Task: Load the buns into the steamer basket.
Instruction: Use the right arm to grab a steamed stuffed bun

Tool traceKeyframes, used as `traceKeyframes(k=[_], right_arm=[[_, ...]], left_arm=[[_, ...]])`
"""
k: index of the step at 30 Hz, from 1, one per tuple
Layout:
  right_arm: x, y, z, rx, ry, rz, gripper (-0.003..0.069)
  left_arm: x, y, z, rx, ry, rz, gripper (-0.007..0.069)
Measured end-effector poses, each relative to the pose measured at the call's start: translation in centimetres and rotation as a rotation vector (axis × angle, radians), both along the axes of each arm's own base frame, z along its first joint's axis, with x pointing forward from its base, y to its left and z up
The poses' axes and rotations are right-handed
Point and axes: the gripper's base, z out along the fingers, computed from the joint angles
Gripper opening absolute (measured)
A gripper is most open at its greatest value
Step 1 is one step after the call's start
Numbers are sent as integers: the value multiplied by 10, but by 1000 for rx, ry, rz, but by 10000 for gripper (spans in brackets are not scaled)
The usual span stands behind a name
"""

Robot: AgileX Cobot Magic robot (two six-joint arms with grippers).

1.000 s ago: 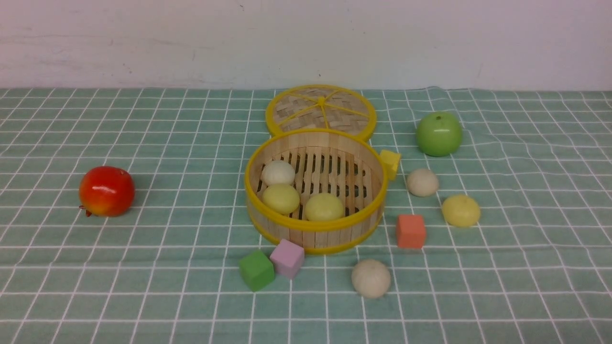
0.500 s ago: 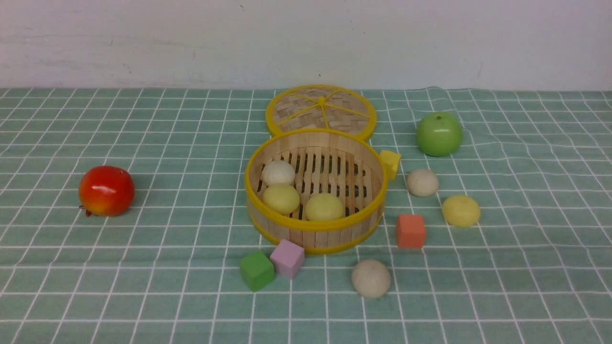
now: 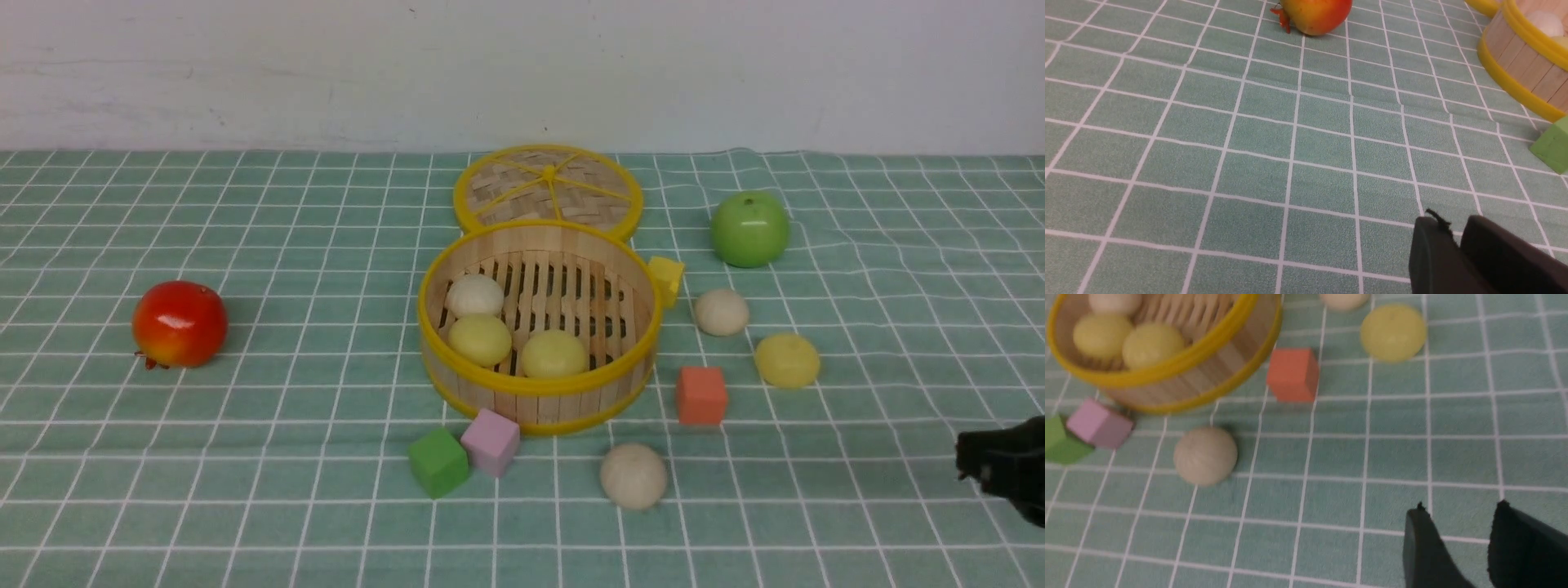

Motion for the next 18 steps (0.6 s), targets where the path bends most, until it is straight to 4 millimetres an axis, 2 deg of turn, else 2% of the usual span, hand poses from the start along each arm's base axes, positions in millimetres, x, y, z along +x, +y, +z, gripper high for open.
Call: traceKeyframes(k=[4,5,7,8,14,15,17,18], right_arm=[[27,12,9,-28,43,106,239],[42,22,10,-41,75,167,239],[54,30,14,-47,97,211,239],[66,38,11,-53,137,252,239],[120,71,7,-52,216,291,239],[122,72,7,-54,217,294,239],[132,86,6,-81,221,336,239],[138,103,6,-111,252,389,239]], left_arm=[[0,0,0,0,0,0,106],[0,0,0,0,0,0,108],[0,0,0,0,0,0,110],[0,0,0,0,0,0,111],[0,0,0,0,0,0,113],[0,0,0,0,0,0,113],[0,0,0,0,0,0,116],[0,0,0,0,0,0,120]])
